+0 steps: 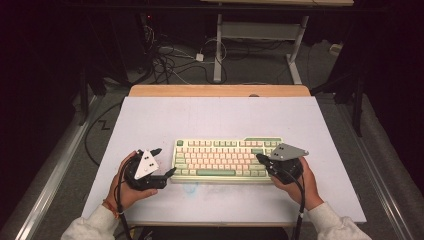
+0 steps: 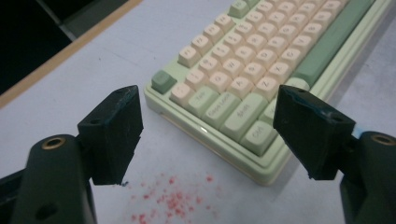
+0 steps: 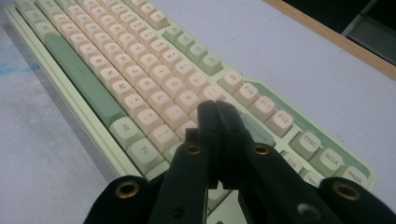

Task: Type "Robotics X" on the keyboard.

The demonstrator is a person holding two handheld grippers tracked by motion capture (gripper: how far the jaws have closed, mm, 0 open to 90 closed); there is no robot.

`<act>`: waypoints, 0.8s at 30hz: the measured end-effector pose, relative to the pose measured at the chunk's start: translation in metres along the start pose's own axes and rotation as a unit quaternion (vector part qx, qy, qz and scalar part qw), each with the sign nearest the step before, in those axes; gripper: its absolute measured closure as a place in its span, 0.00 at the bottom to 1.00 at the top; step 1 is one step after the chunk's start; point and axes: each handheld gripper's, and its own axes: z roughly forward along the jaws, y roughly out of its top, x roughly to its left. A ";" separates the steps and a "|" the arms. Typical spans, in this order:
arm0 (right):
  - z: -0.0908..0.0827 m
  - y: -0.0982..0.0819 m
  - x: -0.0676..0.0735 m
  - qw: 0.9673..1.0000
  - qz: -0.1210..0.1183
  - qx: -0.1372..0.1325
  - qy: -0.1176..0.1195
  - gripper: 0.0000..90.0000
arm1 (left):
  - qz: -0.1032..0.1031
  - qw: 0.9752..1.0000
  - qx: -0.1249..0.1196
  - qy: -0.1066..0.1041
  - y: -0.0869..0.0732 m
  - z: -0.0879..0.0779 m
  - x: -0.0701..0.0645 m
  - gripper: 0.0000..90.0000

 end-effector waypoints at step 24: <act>0.065 0.035 0.015 0.999 -0.020 0.037 0.031 1.00 | -0.018 0.999 0.035 0.005 -0.032 -0.015 -0.004 0.23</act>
